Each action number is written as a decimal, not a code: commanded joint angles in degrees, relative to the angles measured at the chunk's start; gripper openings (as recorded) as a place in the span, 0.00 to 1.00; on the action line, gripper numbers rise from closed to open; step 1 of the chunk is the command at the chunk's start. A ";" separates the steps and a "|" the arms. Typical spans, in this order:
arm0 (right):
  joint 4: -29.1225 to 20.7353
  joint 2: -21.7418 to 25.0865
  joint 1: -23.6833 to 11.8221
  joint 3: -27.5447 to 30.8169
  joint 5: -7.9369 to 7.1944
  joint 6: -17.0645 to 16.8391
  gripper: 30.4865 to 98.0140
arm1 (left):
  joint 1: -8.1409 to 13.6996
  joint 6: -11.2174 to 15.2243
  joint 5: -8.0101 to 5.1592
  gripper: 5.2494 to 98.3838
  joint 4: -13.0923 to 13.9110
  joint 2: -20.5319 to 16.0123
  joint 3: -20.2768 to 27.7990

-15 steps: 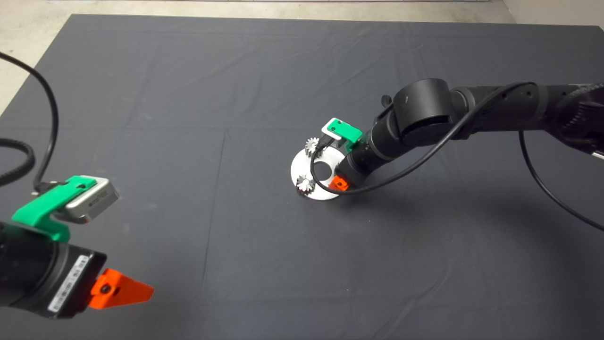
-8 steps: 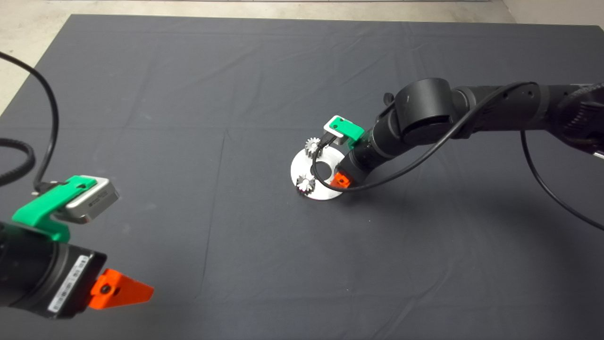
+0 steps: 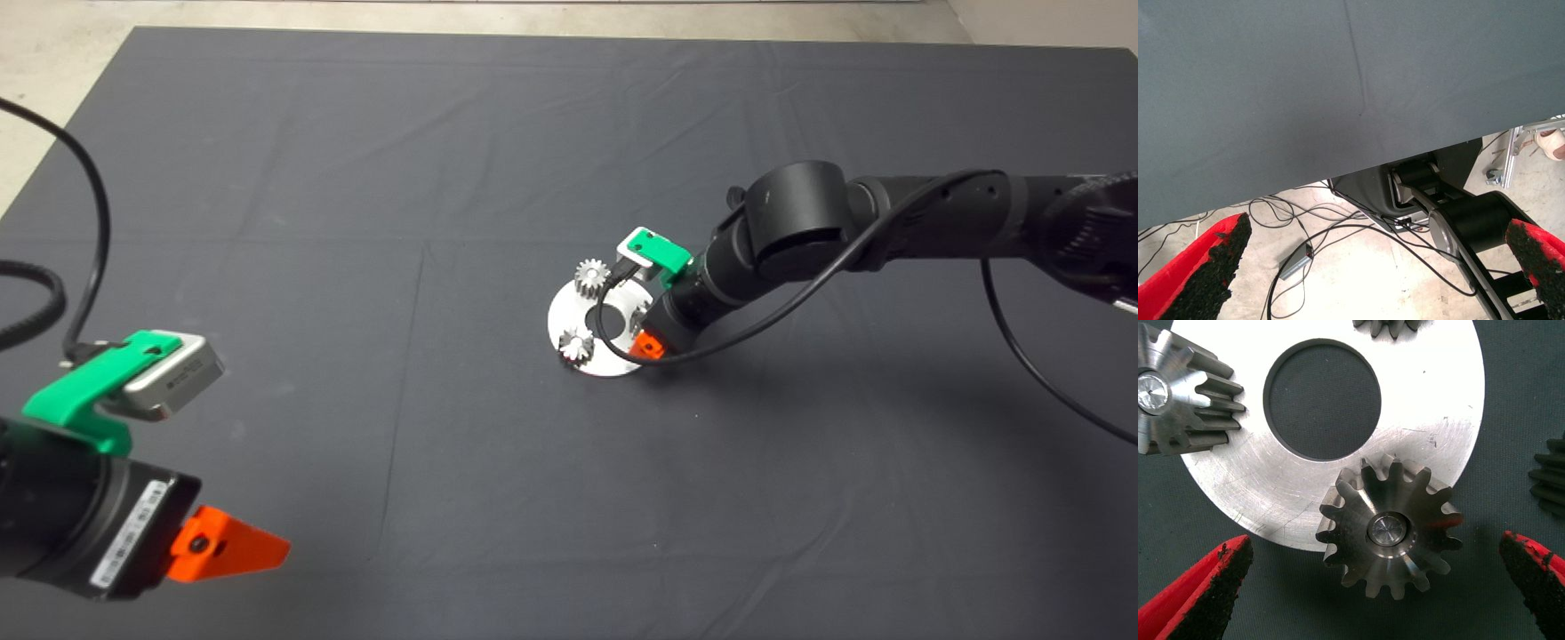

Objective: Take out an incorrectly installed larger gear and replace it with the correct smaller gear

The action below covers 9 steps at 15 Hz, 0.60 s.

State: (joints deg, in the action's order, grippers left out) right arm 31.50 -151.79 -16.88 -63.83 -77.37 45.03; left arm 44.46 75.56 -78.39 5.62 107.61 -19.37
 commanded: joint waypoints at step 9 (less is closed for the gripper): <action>3.39 -0.76 -0.44 -1.37 0.47 -0.73 0.88 | 0.81 -0.33 -0.10 1.00 0.87 -0.68 0.84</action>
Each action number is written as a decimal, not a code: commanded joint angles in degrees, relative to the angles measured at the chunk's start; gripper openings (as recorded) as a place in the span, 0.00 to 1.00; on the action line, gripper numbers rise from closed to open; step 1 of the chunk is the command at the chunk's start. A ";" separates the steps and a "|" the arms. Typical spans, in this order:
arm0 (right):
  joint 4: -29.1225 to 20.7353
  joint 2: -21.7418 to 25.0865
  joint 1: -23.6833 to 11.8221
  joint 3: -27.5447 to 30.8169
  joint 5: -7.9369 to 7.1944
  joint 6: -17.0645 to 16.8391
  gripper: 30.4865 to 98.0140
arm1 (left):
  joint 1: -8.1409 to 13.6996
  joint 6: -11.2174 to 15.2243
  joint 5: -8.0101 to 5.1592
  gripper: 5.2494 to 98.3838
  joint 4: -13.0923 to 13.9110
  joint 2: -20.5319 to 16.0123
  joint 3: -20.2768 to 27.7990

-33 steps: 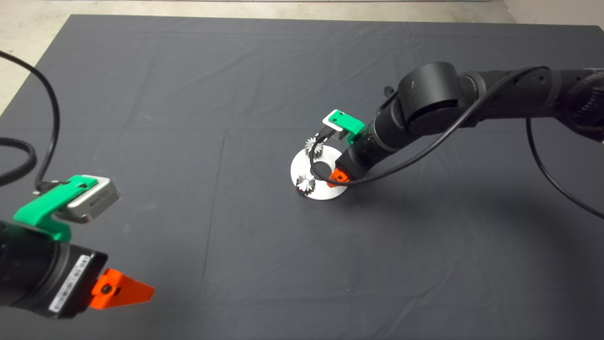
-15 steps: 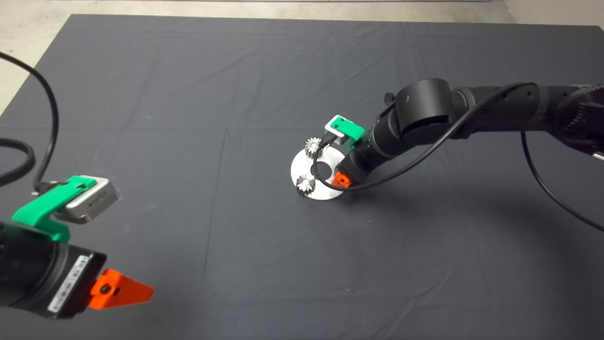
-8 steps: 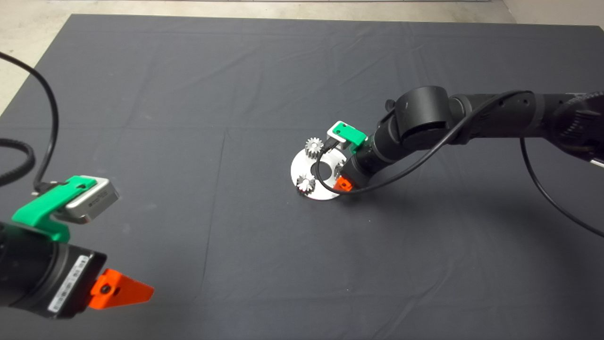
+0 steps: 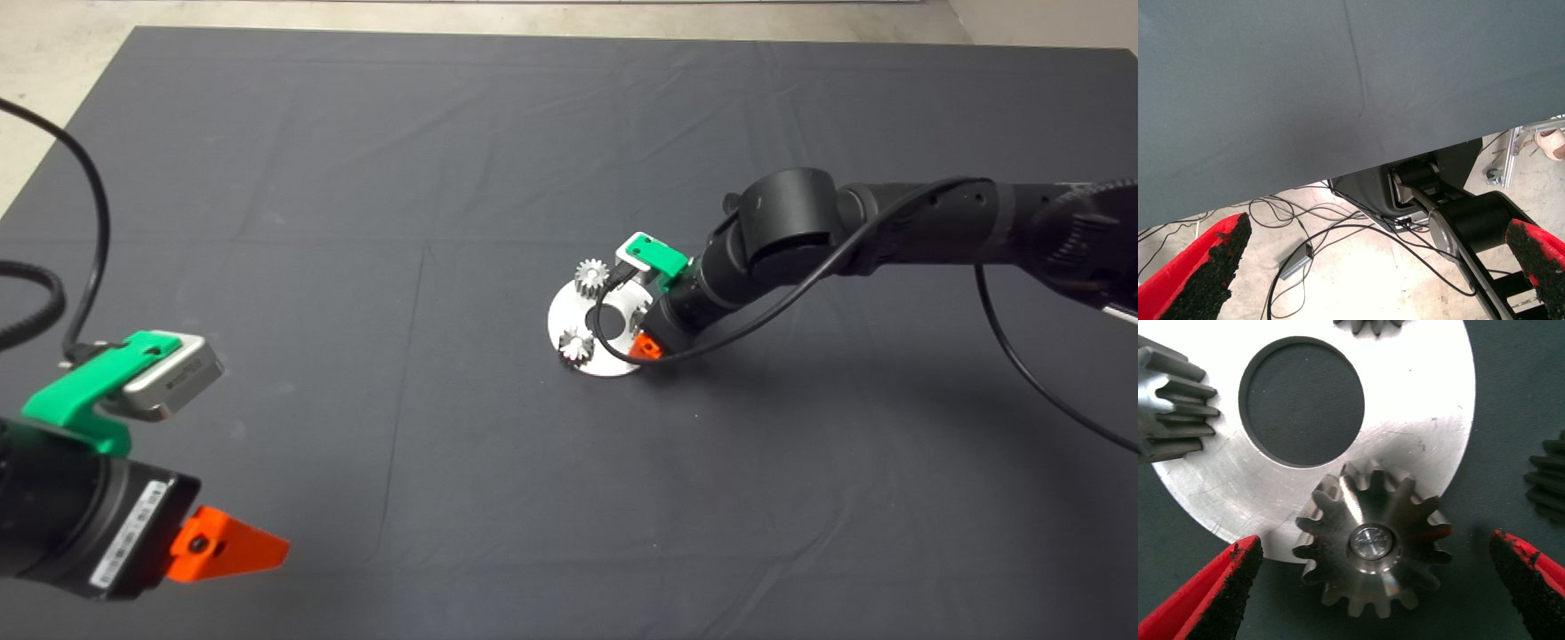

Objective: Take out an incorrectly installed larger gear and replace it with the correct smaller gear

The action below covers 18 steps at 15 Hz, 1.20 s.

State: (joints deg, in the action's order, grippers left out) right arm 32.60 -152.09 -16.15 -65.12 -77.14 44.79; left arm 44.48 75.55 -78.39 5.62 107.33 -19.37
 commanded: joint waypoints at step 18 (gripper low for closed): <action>3.35 -1.24 -1.17 -0.34 -0.11 -0.93 0.58 | 0.78 -0.40 -0.10 1.00 0.80 -1.19 0.84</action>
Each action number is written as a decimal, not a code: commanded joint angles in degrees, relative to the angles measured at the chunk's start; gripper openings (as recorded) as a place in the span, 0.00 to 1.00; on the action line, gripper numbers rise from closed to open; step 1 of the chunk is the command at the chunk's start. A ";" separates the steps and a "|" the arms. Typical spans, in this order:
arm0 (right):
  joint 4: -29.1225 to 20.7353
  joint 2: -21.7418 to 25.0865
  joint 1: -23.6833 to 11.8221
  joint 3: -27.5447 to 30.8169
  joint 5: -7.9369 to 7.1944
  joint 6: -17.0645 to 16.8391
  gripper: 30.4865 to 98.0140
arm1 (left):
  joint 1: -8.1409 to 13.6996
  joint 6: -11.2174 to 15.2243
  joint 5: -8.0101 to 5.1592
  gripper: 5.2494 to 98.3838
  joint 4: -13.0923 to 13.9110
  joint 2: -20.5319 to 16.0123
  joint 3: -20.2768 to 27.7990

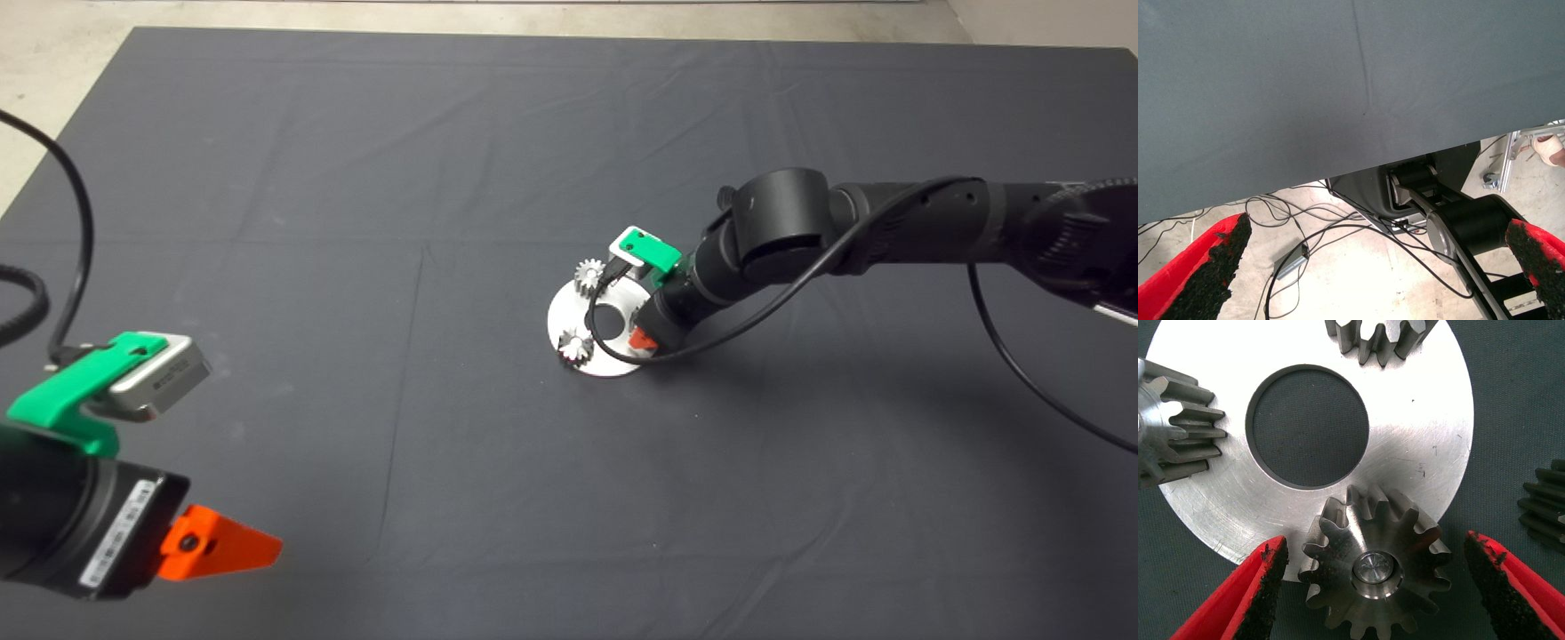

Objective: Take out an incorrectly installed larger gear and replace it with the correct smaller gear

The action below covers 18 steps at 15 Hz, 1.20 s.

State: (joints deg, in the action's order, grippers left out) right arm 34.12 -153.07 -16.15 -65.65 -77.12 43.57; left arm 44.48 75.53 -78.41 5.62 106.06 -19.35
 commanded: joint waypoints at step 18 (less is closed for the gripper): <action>1.39 -0.27 -1.34 0.27 -0.14 0.29 0.51 | 0.79 -0.38 -0.08 1.00 0.80 0.60 0.82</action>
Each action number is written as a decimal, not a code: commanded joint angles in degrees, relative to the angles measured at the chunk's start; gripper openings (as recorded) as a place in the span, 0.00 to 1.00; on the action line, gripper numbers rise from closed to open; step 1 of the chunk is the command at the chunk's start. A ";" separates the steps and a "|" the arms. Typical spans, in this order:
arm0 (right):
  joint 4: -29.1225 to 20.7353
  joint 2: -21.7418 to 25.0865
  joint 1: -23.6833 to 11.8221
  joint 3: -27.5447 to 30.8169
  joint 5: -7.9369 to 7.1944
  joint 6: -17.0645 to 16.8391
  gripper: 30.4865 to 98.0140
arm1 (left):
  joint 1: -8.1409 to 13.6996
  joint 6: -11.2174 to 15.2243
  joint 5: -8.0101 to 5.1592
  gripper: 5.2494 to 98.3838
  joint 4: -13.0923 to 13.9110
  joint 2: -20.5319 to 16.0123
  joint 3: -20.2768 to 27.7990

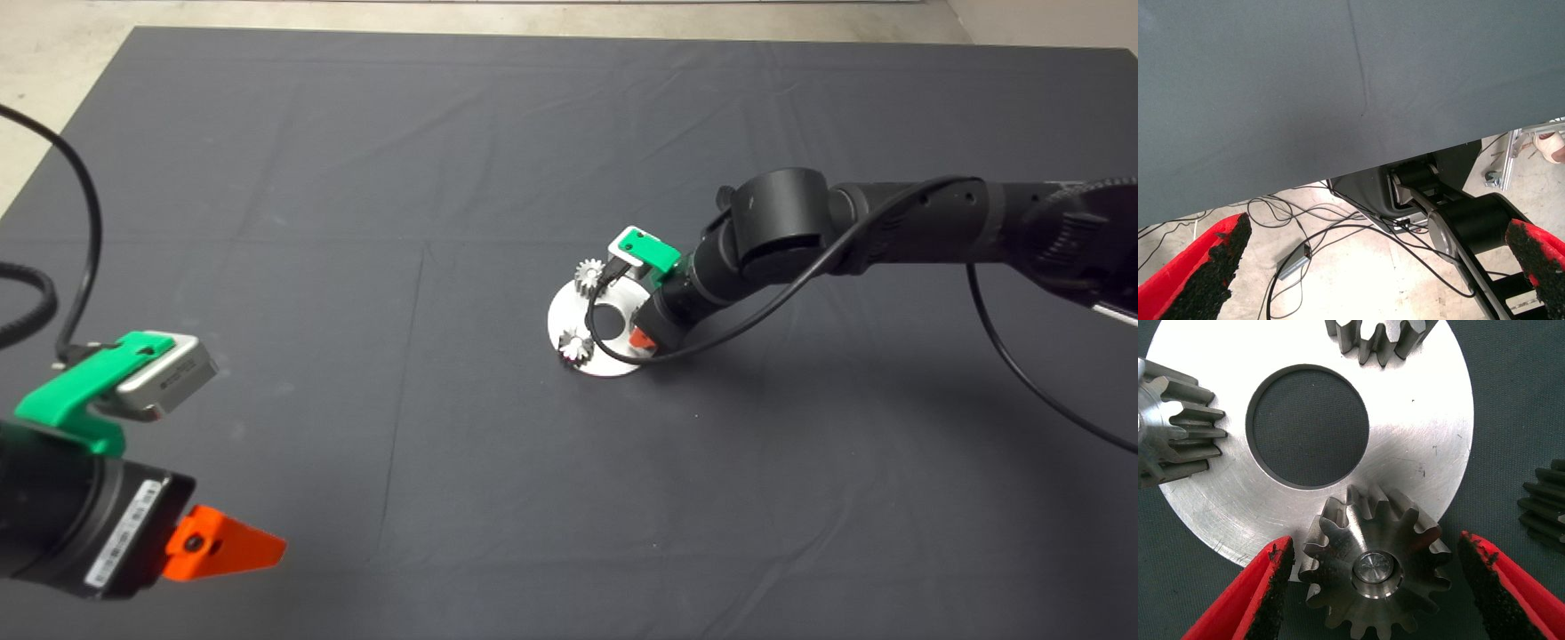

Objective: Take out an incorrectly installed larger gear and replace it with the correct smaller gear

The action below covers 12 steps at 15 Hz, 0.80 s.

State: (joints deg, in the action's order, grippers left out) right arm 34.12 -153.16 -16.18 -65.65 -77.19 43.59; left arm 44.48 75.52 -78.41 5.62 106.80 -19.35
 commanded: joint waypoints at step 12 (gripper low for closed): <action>1.39 -0.79 -1.14 0.01 0.46 0.53 0.51 | 0.78 -0.37 0.01 1.00 0.80 -0.22 0.82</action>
State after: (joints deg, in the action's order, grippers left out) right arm 34.10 -153.70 -16.18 -65.66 -76.74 43.80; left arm 44.46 75.52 -78.39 5.62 106.80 -19.35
